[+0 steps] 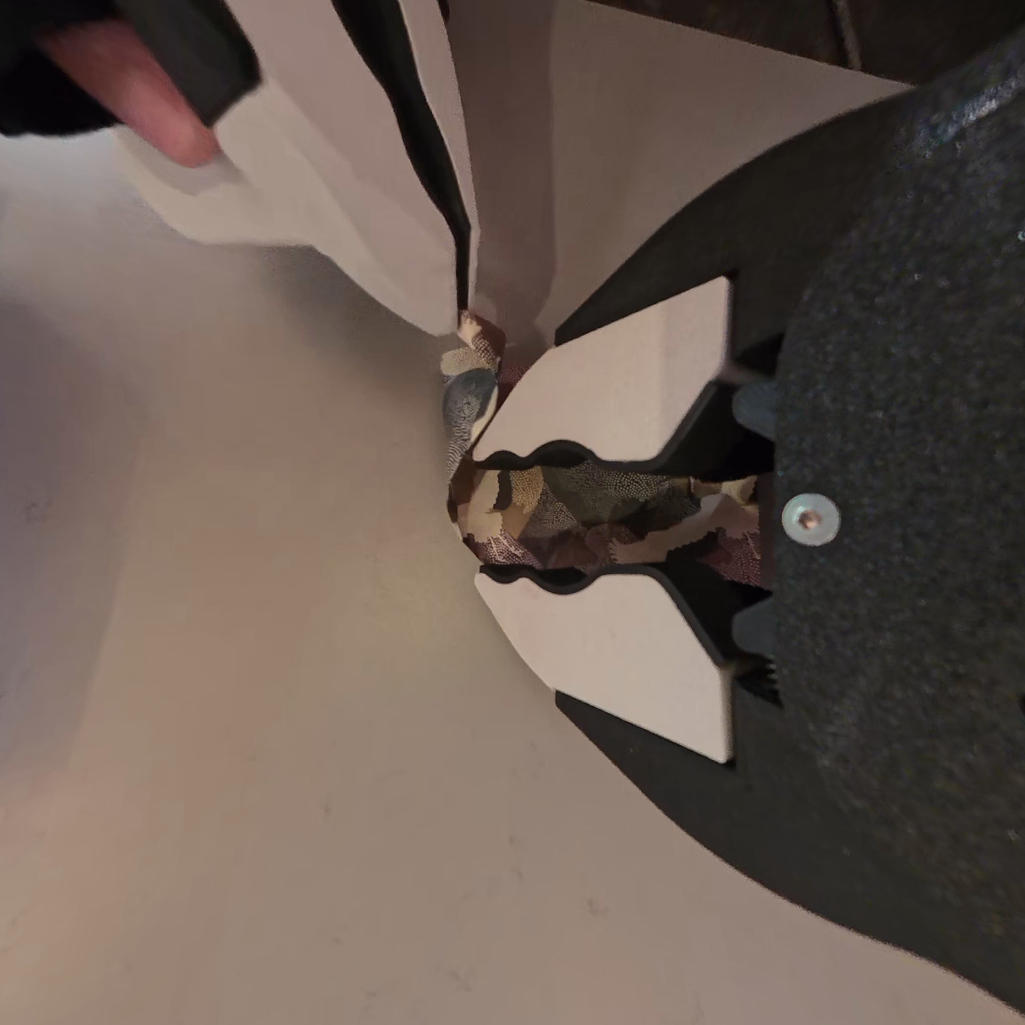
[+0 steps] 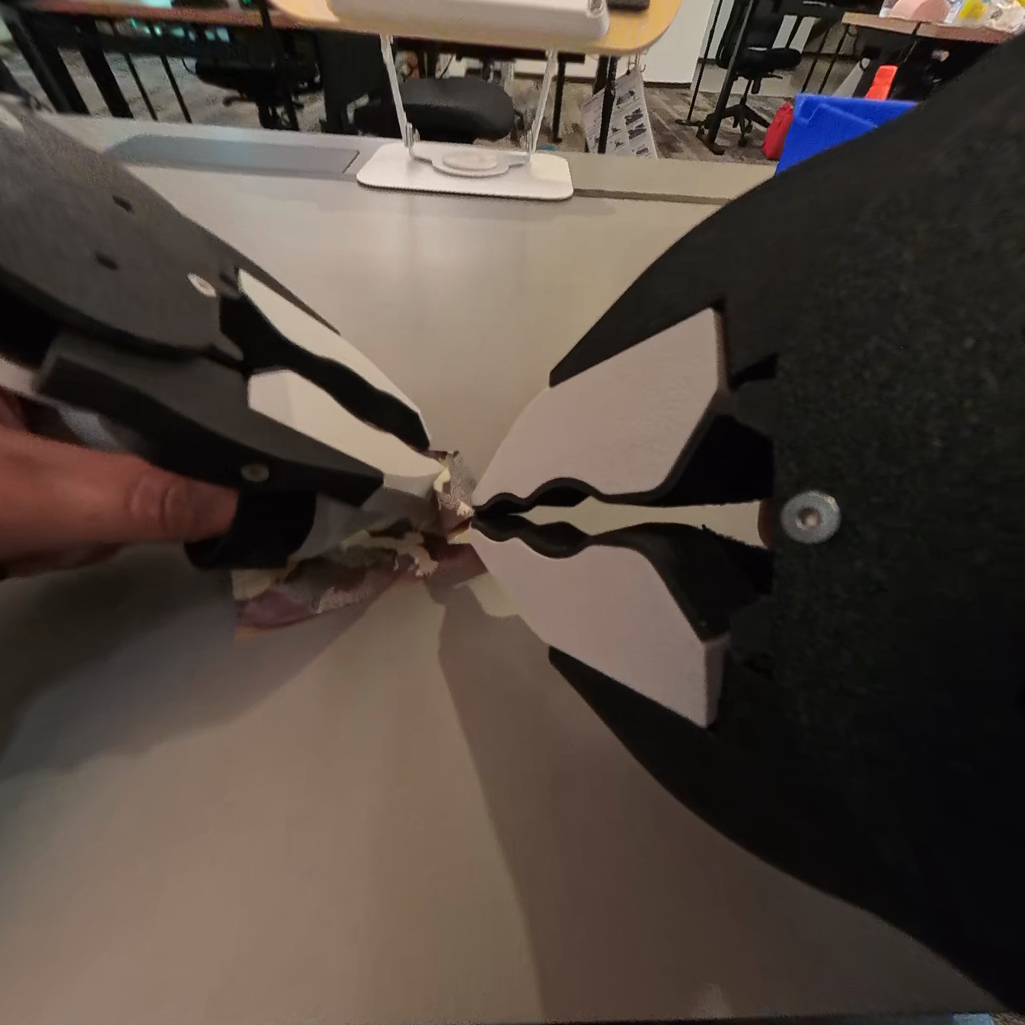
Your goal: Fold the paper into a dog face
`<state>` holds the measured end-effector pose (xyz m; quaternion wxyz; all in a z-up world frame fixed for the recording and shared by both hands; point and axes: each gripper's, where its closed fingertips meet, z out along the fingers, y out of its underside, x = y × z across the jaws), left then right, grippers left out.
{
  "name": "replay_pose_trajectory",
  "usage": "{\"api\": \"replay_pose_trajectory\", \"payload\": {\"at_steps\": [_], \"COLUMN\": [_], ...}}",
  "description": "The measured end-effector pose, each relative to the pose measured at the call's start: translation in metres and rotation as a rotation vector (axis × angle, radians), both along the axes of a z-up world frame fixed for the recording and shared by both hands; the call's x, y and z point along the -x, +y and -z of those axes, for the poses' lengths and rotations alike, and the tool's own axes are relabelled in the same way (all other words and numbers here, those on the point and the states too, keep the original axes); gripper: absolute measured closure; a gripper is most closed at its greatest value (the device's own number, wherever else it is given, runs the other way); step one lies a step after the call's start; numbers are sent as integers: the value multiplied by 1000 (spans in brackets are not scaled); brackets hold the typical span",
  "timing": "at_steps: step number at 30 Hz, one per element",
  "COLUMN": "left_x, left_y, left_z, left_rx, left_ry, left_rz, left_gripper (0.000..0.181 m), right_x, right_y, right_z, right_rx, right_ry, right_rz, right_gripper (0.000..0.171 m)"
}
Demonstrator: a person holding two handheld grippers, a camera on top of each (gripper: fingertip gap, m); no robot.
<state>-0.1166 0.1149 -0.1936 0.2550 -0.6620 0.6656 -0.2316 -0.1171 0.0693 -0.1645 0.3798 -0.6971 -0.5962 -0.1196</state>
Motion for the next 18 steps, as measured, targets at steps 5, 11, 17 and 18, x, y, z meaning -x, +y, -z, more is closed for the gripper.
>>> {"api": "replay_pose_trajectory", "payload": {"at_steps": [5, 11, 17, 18], "left_x": [6, 14, 9, 9], "left_y": [5, 9, 6, 6], "left_z": [0, -1, 0, 0], "left_rx": [-15, -28, -19, -27], "left_ry": [12, 29, 21, 21], "left_rz": [-9, 4, 15, 15], "left_gripper": [150, 155, 157, 157], "right_x": [0, -5, 1, 1], "right_y": [-5, -10, -17, -17], "right_z": [11, 21, 27, 29], "right_rx": [66, 120, 157, 163], "right_ry": [-8, -53, -73, -80], "right_rz": [-5, -6, -50, -46], "right_gripper": [171, 171, 171, 171]}}
